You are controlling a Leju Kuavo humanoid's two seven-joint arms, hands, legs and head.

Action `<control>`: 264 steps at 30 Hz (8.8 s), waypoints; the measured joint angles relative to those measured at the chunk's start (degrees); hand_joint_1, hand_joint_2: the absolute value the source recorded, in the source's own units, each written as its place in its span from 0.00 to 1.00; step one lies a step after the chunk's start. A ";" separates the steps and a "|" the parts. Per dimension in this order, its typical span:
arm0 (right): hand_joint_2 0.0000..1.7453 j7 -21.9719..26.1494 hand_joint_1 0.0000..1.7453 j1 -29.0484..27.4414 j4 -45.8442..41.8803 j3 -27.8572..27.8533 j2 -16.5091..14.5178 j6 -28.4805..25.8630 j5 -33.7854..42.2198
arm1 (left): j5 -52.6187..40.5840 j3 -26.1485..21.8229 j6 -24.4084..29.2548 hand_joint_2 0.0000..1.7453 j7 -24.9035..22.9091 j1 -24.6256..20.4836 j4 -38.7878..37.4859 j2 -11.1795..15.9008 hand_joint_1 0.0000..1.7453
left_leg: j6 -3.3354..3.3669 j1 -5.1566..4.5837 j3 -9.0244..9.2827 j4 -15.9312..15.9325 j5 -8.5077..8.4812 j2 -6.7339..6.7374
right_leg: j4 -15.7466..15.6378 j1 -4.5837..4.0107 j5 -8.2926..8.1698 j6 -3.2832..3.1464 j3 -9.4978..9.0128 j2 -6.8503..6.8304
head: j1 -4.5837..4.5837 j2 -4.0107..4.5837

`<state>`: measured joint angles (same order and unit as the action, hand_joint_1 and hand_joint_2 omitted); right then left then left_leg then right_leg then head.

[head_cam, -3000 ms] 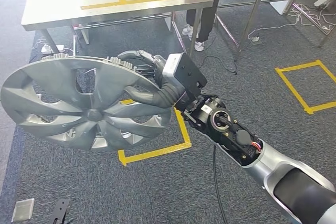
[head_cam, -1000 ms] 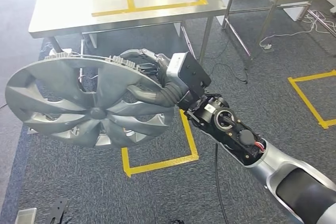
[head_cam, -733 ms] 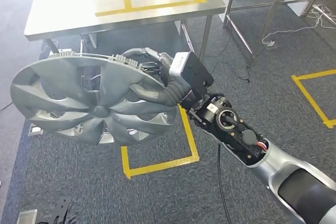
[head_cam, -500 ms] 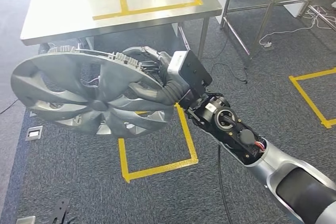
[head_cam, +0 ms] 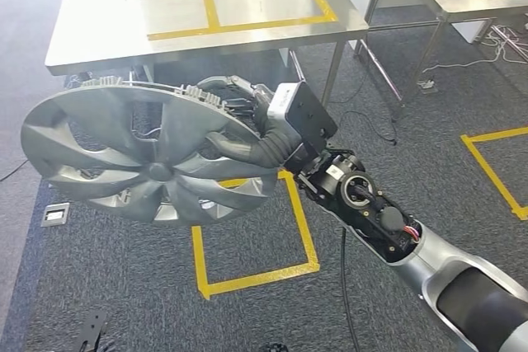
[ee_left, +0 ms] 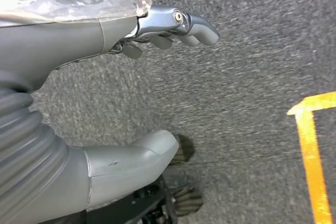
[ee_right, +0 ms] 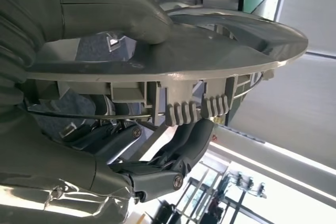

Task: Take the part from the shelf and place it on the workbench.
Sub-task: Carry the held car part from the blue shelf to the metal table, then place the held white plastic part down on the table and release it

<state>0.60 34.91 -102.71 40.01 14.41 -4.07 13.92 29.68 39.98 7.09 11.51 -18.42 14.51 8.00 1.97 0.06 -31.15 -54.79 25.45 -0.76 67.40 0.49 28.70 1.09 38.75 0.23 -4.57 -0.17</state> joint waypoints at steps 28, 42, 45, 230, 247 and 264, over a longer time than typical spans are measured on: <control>1.00 -0.32 1.00 -0.23 -1.17 -0.77 0.14 0.26 -0.65 | -0.46 0.00 -0.15 1.00 -0.01 -0.64 0.00 0.00 0.00 | 0.32 -0.02 -1.99 -0.22 -1.55 0.27 | 5.27 0.00 5.63 0.45 -0.18 0.02 | 0.01 0.00; 1.00 -0.32 1.00 -0.23 -1.92 -1.52 0.23 0.45 -0.97 | -0.63 0.01 -0.16 1.00 -0.01 -1.31 0.01 -0.37 0.00 | -2.59 0.19 -6.96 -15.54 6.16 0.19 | -13.64 -0.70 -6.59 -2.78 -5.84 0.16 | 0.03 0.00; 1.00 -0.37 1.00 -0.31 -1.92 -1.52 0.23 0.44 -0.98 | -0.63 0.00 -0.16 1.00 -0.01 -1.08 0.00 -0.31 0.00 | -3.18 0.69 -10.07 -14.93 5.63 0.29 | -13.63 -0.51 -4.99 -2.49 -7.72 0.27 | 0.04 0.00; 1.00 -9.31 1.00 19.84 49.05 2.36 -2.48 -20.34 -69.95 | -5.04 0.98 -3.50 1.00 -2.98 -4.37 -0.13 -3.52 0.00 | -1.63 -0.46 1.37 1.88 0.91 -0.49 | -13.17 -0.46 -7.31 -1.29 -3.58 0.35 | -0.10 0.00; 1.00 -16.33 1.00 19.55 62.10 3.68 -1.25 -9.51 -74.34 | -4.28 1.42 -3.50 1.00 -3.02 -3.63 -0.13 -3.21 0.00 | -1.63 -0.49 1.38 1.86 0.91 -0.47 | -13.33 -0.46 -7.31 -1.27 -3.62 0.34 | -0.12 0.00; 0.00 -20.99 0.00 14.38 57.12 2.19 2.80 -4.56 -73.53 | -2.08 1.42 -3.68 1.00 -1.20 -2.46 -0.13 -2.21 0.00 | -1.60 -0.49 1.51 1.86 0.93 -0.43 | -13.34 -0.46 -7.31 -1.26 -3.73 0.44 | -0.12 0.00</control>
<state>-20.39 49.28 -45.59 42.20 17.21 -8.63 -59.61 27.60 41.40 3.41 10.31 -20.89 14.38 5.79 0.37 -0.43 -29.64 -52.92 26.38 -1.19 54.06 0.03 21.38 -0.17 35.02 0.67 -4.69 -0.17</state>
